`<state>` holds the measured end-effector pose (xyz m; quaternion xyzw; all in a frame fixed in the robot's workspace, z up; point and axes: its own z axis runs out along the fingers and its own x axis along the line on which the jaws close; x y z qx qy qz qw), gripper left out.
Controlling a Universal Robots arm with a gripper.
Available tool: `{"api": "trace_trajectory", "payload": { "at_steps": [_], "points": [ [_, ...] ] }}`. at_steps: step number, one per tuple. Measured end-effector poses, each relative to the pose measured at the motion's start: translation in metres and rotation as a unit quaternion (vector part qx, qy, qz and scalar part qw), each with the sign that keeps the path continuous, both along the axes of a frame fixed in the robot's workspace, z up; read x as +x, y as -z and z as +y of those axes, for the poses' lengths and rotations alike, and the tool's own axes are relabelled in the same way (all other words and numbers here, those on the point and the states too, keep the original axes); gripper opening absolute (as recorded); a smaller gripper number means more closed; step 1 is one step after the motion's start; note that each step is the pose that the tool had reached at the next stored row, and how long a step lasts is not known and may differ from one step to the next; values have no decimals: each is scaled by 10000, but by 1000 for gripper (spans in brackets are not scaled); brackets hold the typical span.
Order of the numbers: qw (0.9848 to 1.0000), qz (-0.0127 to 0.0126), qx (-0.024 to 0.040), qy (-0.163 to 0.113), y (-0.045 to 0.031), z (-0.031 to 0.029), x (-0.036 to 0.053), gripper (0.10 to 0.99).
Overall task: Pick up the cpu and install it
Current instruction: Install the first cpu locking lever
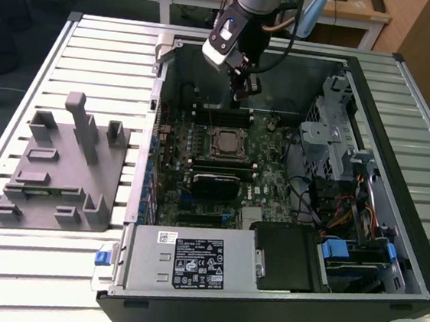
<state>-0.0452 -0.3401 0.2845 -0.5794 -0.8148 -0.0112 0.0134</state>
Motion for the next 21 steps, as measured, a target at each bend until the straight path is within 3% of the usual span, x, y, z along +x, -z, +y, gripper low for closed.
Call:
{"api": "trace_trajectory", "payload": {
  "at_steps": [6, 11, 15, 21],
  "points": [
    [9985, 1, -2, -548, 13, 0, 0, 114],
    [9950, 1, -1, -1001, 18, 0, 0, 114],
    [9907, 0, -1, -1359, 21, 0, 0, 114],
    [9818, 0, -1, -1901, 25, 0, 0, 114]
  ]
}}
